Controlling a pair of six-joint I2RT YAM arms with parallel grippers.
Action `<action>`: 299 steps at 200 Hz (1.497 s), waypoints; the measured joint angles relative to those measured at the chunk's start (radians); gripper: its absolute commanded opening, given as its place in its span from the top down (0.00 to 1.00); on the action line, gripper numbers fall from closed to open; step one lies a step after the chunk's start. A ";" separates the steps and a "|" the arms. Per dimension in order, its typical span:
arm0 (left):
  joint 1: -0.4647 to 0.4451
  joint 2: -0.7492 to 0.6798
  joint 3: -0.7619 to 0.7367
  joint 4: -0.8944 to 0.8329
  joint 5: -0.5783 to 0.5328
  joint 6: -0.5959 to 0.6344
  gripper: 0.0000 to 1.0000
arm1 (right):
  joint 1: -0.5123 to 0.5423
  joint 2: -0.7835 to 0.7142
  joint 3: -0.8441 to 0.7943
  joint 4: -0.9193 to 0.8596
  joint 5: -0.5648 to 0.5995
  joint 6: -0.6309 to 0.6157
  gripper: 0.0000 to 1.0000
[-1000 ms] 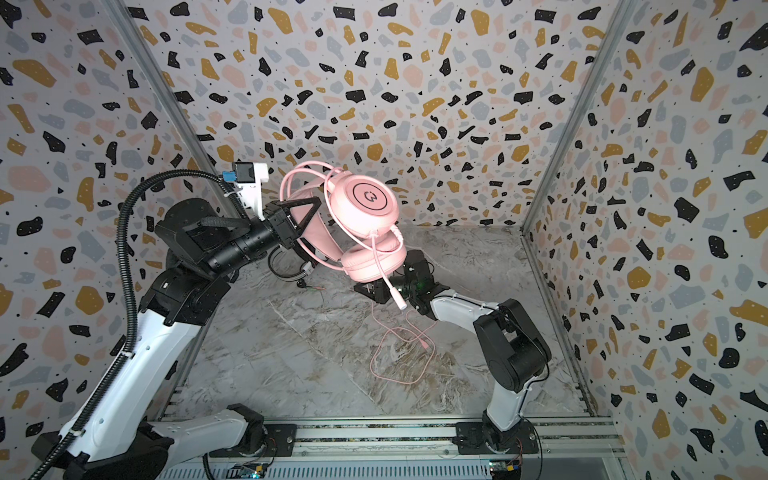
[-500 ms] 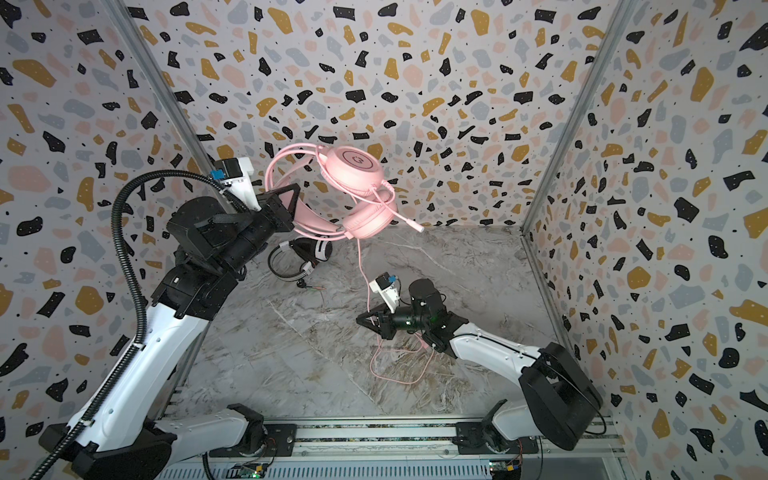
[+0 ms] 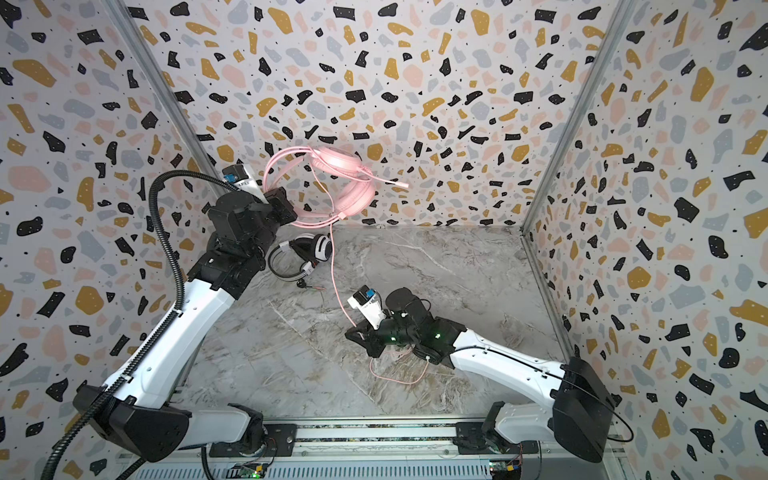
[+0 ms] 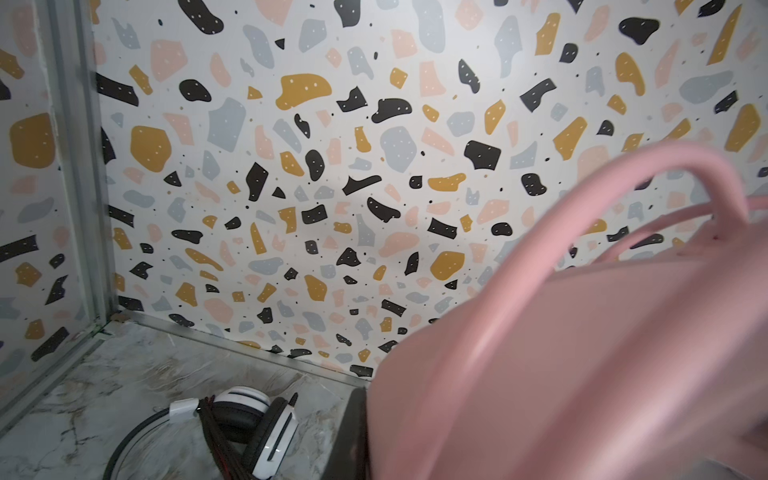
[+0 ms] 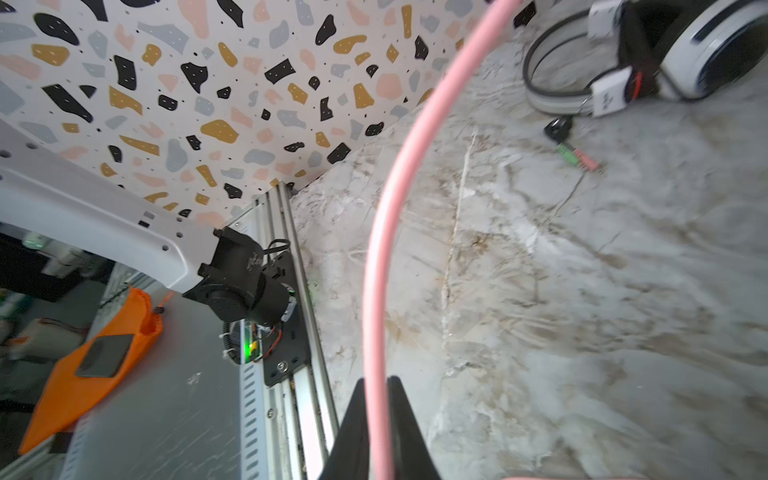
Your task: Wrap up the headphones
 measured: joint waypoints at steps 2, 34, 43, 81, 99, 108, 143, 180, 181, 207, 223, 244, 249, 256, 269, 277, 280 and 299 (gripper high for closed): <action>0.002 0.002 -0.003 0.000 -0.003 0.004 1.00 | 0.000 -0.004 0.004 -0.006 0.005 -0.005 0.92; 0.040 0.008 -0.056 0.007 -0.029 0.028 1.00 | 0.002 -0.083 0.075 -0.103 0.081 -0.048 0.98; 0.051 0.008 -0.069 0.007 -0.033 0.032 1.00 | 0.002 -0.105 0.089 -0.123 0.100 -0.053 0.99; 0.109 0.011 -0.095 0.009 -0.031 0.034 1.00 | 0.002 -0.157 0.132 -0.176 0.147 -0.061 1.00; 0.148 0.016 -0.097 0.013 -0.016 0.031 1.00 | 0.002 -0.174 0.138 -0.186 0.150 -0.068 1.00; 0.165 0.023 -0.097 0.017 -0.011 0.027 1.00 | 0.002 -0.182 0.139 -0.190 0.150 -0.072 1.00; 0.199 0.073 -0.107 0.041 0.015 0.014 1.00 | 0.009 -0.197 0.146 -0.208 0.163 -0.079 1.00; 0.199 0.111 -0.153 0.043 0.082 0.002 1.00 | 0.010 -0.241 0.171 -0.251 0.212 -0.087 1.00; 0.198 0.111 -0.156 0.041 0.085 0.002 1.00 | 0.010 -0.241 0.172 -0.251 0.213 -0.087 1.00; 0.174 0.103 -0.193 0.021 0.099 0.015 1.00 | 0.008 -0.235 0.251 -0.283 0.267 -0.117 1.00; 0.135 0.076 -0.238 0.016 0.080 0.053 1.00 | -0.019 -0.217 0.307 -0.289 0.277 -0.128 1.00; 0.071 0.033 -0.318 -0.007 0.047 0.116 1.00 | -0.084 -0.180 0.386 -0.288 0.274 -0.139 1.00; 0.058 0.025 -0.333 -0.016 0.043 0.134 1.00 | -0.101 -0.170 0.402 -0.289 0.272 -0.143 1.00; 0.039 0.014 -0.353 -0.032 0.040 0.162 1.00 | -0.128 -0.155 0.425 -0.294 0.272 -0.147 1.00; 0.013 -0.005 -0.370 -0.081 0.055 0.210 1.00 | -0.180 -0.126 0.466 -0.311 0.263 -0.158 1.00; 0.004 -0.017 -0.370 -0.109 0.069 0.242 1.00 | -0.214 -0.108 0.488 -0.326 0.251 -0.165 1.00; 0.001 -0.023 -0.370 -0.122 0.076 0.254 1.00 | -0.225 -0.102 0.495 -0.330 0.249 -0.167 1.00; -0.010 -0.074 -0.370 -0.181 0.118 0.321 1.00 | -0.313 -0.070 0.529 -0.364 0.202 -0.175 1.00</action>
